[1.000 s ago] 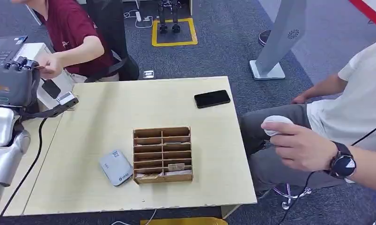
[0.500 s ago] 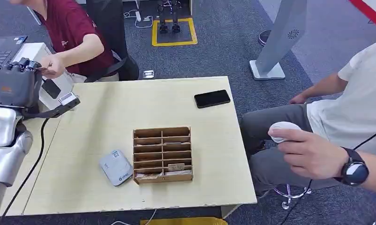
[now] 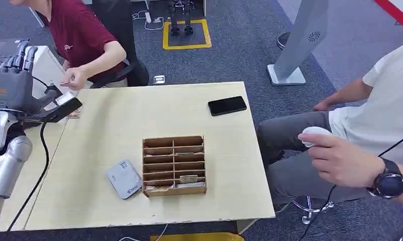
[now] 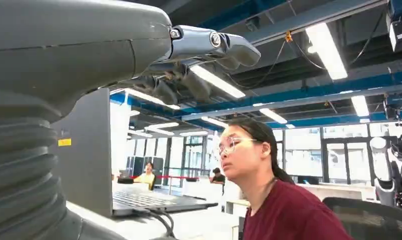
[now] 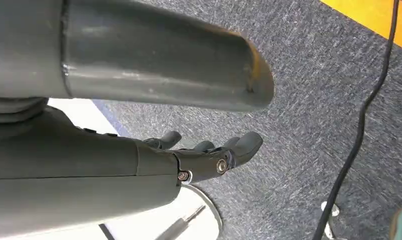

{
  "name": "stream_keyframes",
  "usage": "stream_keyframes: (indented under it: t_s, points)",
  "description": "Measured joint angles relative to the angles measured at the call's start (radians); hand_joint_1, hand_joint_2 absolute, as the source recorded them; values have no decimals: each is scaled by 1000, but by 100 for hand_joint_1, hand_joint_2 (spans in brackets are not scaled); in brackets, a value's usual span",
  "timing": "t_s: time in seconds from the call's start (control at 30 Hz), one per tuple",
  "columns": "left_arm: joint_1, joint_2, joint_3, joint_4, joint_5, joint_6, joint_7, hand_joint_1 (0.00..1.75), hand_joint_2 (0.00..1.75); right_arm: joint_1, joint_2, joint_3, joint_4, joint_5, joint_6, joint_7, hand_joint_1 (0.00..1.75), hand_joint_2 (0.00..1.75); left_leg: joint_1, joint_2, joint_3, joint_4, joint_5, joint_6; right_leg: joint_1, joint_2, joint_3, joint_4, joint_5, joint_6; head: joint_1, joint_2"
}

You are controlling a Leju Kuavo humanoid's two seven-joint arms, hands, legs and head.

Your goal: Pass the card to the sensor for recognition and then transmit it.

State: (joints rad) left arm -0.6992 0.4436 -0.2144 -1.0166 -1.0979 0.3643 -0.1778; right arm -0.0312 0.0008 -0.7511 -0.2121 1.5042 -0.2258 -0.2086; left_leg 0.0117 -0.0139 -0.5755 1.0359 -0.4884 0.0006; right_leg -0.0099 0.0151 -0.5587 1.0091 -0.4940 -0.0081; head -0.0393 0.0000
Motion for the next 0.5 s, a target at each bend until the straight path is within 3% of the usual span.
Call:
stream_keyframes:
  t_s: [0.5]
  points:
    - [10,35,0,-24,26,-41,-15,0,175,0,0,0,1,-1,-2,0,0,0,0,0,0,0,0,0,0,-1,0,0,0,0,0,0]
